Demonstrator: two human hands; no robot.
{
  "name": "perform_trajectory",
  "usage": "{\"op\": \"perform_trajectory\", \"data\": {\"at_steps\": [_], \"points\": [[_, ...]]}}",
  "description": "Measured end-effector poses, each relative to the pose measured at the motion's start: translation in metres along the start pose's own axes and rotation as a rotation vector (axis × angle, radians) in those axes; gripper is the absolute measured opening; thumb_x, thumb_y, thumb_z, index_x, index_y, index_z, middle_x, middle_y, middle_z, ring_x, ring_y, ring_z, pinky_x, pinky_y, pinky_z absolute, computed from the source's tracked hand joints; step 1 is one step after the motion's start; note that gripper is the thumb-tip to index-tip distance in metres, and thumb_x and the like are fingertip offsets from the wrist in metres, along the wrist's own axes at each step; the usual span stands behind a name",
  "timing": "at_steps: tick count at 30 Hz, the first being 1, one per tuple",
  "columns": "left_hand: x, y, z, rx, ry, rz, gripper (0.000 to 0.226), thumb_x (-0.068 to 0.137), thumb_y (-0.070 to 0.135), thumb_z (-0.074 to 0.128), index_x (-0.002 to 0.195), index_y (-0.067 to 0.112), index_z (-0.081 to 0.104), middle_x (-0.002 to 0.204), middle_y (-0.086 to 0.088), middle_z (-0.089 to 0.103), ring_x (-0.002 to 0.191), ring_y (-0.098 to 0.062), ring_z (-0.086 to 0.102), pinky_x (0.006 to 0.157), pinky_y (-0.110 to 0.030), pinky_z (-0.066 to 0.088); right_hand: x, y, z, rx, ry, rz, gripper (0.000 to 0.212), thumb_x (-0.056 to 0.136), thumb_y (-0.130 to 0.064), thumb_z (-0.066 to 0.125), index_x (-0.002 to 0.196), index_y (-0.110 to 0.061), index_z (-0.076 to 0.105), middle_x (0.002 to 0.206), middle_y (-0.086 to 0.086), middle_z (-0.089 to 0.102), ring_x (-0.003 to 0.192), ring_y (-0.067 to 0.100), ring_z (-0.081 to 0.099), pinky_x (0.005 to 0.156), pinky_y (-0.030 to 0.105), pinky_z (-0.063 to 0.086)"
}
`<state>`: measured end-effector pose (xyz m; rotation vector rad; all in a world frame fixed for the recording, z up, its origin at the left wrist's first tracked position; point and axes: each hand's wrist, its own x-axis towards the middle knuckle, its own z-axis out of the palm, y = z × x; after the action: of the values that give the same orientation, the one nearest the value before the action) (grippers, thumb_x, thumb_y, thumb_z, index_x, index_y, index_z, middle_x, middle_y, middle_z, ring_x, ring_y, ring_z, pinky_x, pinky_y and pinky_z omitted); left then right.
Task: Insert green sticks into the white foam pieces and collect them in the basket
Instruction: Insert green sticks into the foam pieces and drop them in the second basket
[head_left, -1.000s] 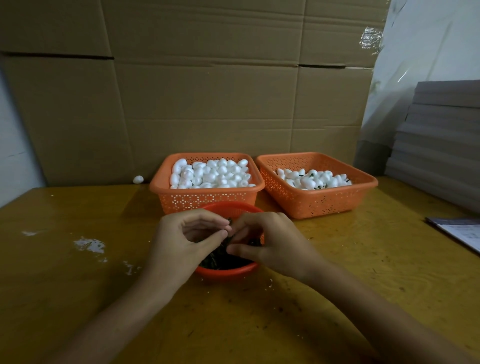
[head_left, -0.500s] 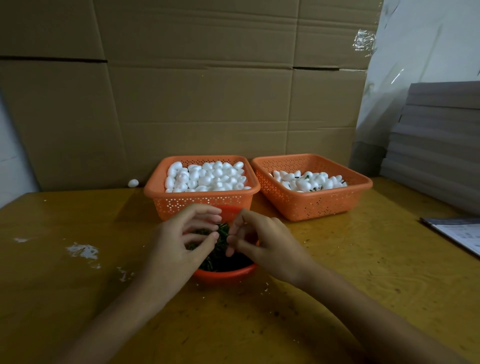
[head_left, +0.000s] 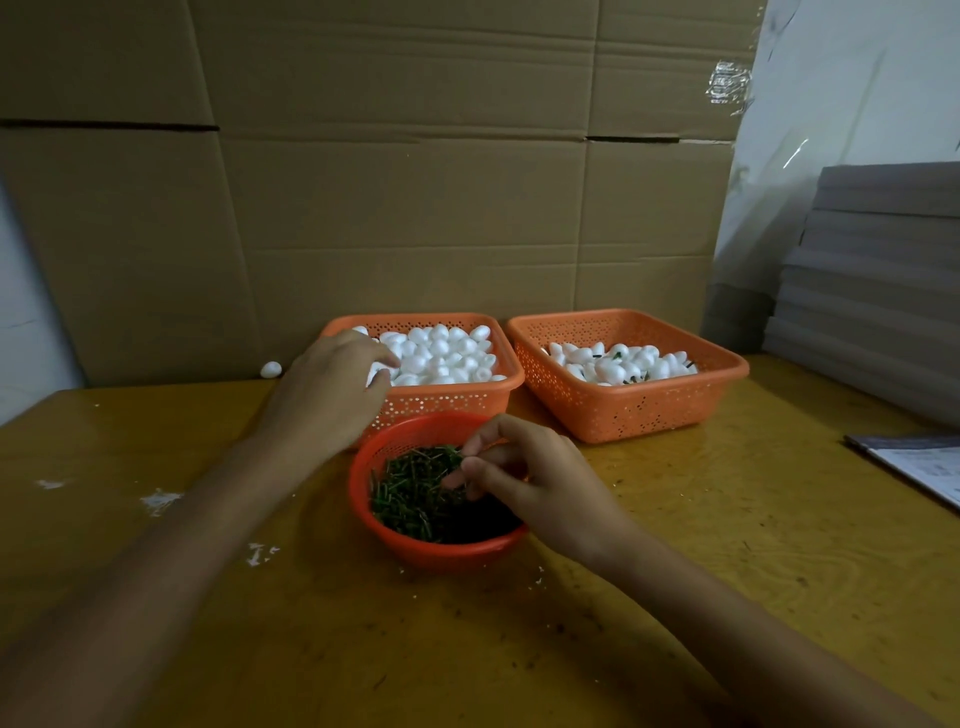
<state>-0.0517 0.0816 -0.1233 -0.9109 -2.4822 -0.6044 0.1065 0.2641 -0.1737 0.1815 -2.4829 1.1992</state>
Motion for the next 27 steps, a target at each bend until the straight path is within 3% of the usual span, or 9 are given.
{"op": "perform_trajectory", "data": {"at_steps": [2,4,9,13,17,20,22,24,27], "points": [[0.017,0.002,0.002,0.117,-0.276,-0.082,0.042,0.109,0.044,0.042,0.117,0.019,0.075,0.122,-0.009,0.069,0.113,-0.029,0.061,0.086,-0.039,0.044,0.000,0.000,0.000,0.015,0.008,0.010,0.004,0.103,-0.021,0.065,0.105,-0.020,0.061,0.097,-0.015,0.080,0.084,0.006,0.075,0.082,0.033,0.060],[0.027,0.004,0.008,0.142,-0.515,-0.174,0.065,0.108,0.063,0.022,0.142,0.022,0.060,0.141,-0.013,0.061,0.127,-0.032,0.057,0.094,-0.040,0.037,0.000,-0.001,0.001,0.020,0.006,0.015,0.004,0.103,-0.021,0.065,0.104,-0.020,0.061,0.097,-0.015,0.080,0.084,0.006,0.075,0.082,0.031,0.060],[0.051,-0.005,0.022,0.050,-0.618,-0.305,0.095,0.095,0.083,0.017,0.167,0.020,0.019,0.174,-0.009,0.017,0.158,-0.032,0.024,0.124,-0.048,0.023,-0.001,-0.002,0.002,0.010,0.008,0.015,0.005,0.103,-0.022,0.065,0.105,-0.020,0.062,0.098,-0.015,0.080,0.085,0.005,0.075,0.083,0.032,0.060],[0.062,-0.015,0.030,-0.068,-0.692,-0.333,0.106,0.088,0.090,0.029,0.164,0.016,0.028,0.174,-0.012,0.018,0.159,-0.032,0.018,0.128,-0.051,0.019,-0.002,-0.001,0.003,-0.002,0.013,0.008,0.005,0.103,-0.023,0.066,0.105,-0.020,0.061,0.097,-0.015,0.080,0.085,0.006,0.075,0.083,0.034,0.060],[0.064,-0.021,0.029,-0.169,-0.723,-0.300,0.129,0.065,0.098,0.031,0.155,0.007,0.044,0.165,-0.021,0.036,0.153,-0.035,0.034,0.125,-0.052,0.028,-0.002,0.000,0.003,0.000,0.018,0.004,0.005,0.103,-0.023,0.065,0.105,-0.020,0.061,0.097,-0.015,0.080,0.085,0.006,0.075,0.082,0.034,0.060],[0.063,-0.023,0.034,-0.174,-0.644,-0.278,0.102,0.087,0.085,0.039,0.145,0.003,0.055,0.158,-0.025,0.044,0.146,-0.039,0.043,0.117,-0.046,0.037,-0.002,0.000,0.003,0.011,0.020,0.014,0.005,0.103,-0.022,0.066,0.104,-0.020,0.061,0.097,-0.013,0.080,0.085,0.006,0.075,0.084,0.039,0.060],[0.060,-0.024,0.034,-0.222,-0.493,-0.243,0.070,0.097,0.067,0.054,0.116,0.002,0.073,0.139,-0.022,0.062,0.129,-0.036,0.059,0.101,-0.042,0.046,-0.001,0.000,0.003,0.014,0.019,0.017,0.005,0.103,-0.022,0.066,0.104,-0.020,0.062,0.097,-0.014,0.080,0.085,0.006,0.075,0.085,0.041,0.060],[0.055,-0.023,0.030,-0.348,-0.288,-0.237,0.044,0.092,0.049,0.074,0.083,0.006,0.080,0.102,-0.010,0.077,0.105,-0.024,0.070,0.096,-0.044,0.054,-0.001,0.000,0.003,0.016,0.019,0.015,0.005,0.103,-0.023,0.066,0.104,-0.021,0.061,0.097,-0.015,0.080,0.086,0.006,0.075,0.085,0.040,0.060],[0.043,-0.020,0.023,-0.637,0.003,-0.324,0.015,0.077,0.022,0.093,0.077,0.011,0.082,0.087,-0.005,0.078,0.096,-0.027,0.075,0.095,-0.047,0.060,0.000,0.001,0.002,0.024,0.021,0.011,0.005,0.103,-0.023,0.065,0.105,-0.021,0.061,0.098,-0.014,0.080,0.086,0.006,0.075,0.083,0.033,0.060]]}}
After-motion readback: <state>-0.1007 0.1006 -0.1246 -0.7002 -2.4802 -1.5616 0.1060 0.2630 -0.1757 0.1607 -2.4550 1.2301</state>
